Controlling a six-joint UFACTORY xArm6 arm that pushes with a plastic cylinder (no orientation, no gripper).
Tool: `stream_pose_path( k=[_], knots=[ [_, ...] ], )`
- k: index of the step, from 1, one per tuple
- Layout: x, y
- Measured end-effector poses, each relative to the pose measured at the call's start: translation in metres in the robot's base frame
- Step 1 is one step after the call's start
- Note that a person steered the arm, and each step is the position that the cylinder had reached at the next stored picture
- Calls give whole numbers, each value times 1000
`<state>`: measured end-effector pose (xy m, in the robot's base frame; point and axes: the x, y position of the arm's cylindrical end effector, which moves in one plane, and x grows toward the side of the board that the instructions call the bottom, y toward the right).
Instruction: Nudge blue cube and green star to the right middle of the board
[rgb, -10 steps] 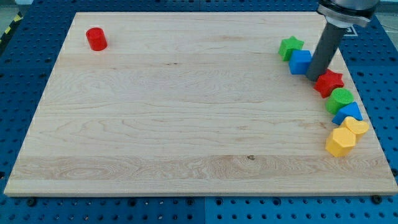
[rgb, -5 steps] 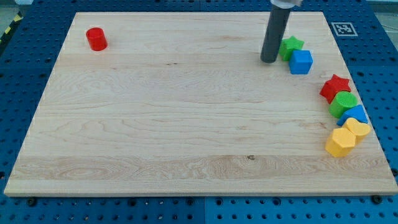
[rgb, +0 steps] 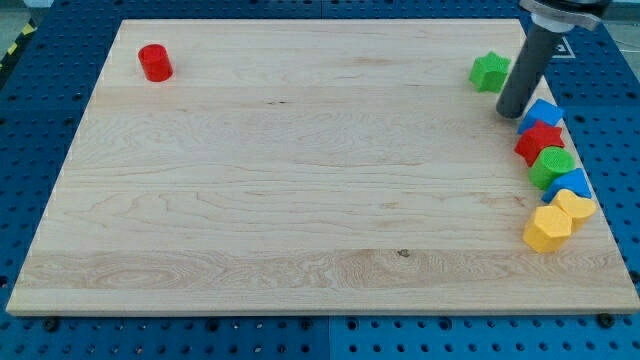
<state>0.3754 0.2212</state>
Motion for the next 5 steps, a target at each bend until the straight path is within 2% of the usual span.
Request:
stream_pose_path(
  k=[2,3,4,5],
  knots=[
    [-67,-74],
    [-108,-56],
    [-111,-4],
    [-67,24]
  ],
)
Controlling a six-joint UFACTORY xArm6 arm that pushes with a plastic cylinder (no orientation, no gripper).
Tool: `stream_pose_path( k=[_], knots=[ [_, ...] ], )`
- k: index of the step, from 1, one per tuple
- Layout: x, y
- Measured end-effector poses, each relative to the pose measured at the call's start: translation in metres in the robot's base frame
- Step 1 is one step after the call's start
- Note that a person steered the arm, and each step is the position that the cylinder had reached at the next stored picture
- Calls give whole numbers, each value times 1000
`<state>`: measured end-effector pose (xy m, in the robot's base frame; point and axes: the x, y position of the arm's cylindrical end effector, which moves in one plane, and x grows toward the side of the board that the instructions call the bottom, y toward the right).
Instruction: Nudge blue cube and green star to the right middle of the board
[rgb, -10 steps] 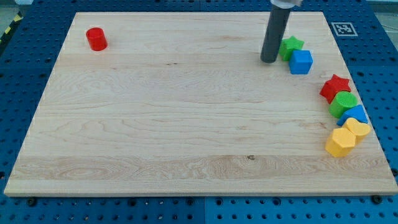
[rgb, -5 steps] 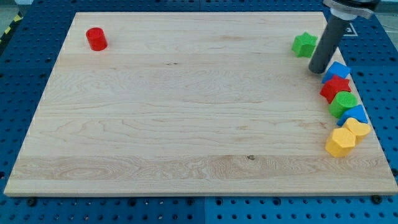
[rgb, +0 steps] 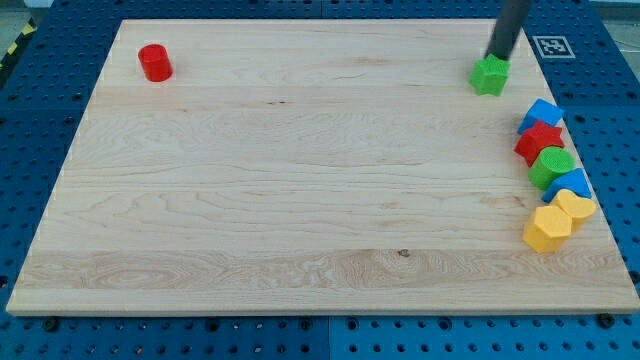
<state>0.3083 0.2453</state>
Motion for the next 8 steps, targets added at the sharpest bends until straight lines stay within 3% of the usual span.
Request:
stream_pose_path(
  k=[1,2,4,6,8],
  knots=[
    [27,18],
    [10,10],
    [-19,-63],
    [20,-45],
    [29,-39]
  ],
)
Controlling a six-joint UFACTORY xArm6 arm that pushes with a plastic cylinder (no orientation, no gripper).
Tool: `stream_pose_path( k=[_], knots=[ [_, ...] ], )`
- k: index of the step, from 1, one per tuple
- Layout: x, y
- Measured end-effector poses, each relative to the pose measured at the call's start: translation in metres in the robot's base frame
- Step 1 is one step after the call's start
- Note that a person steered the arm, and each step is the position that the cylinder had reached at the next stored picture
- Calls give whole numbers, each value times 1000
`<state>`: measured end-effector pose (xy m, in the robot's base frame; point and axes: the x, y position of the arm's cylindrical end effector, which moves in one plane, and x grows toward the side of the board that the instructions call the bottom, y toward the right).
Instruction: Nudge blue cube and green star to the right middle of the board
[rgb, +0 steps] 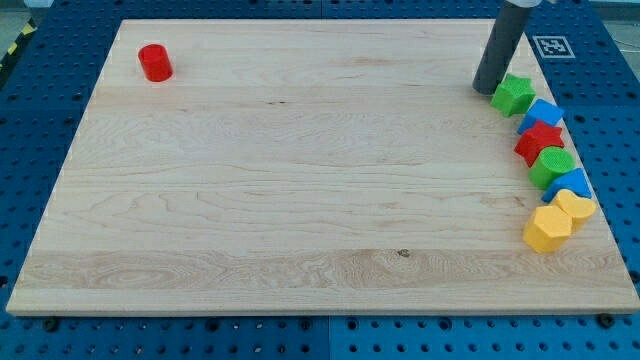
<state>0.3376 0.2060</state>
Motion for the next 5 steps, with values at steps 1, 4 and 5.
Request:
stream_pose_path(
  k=[1,4,5],
  knots=[
    [-1,10],
    [4,6],
    [-13,-65]
  ],
)
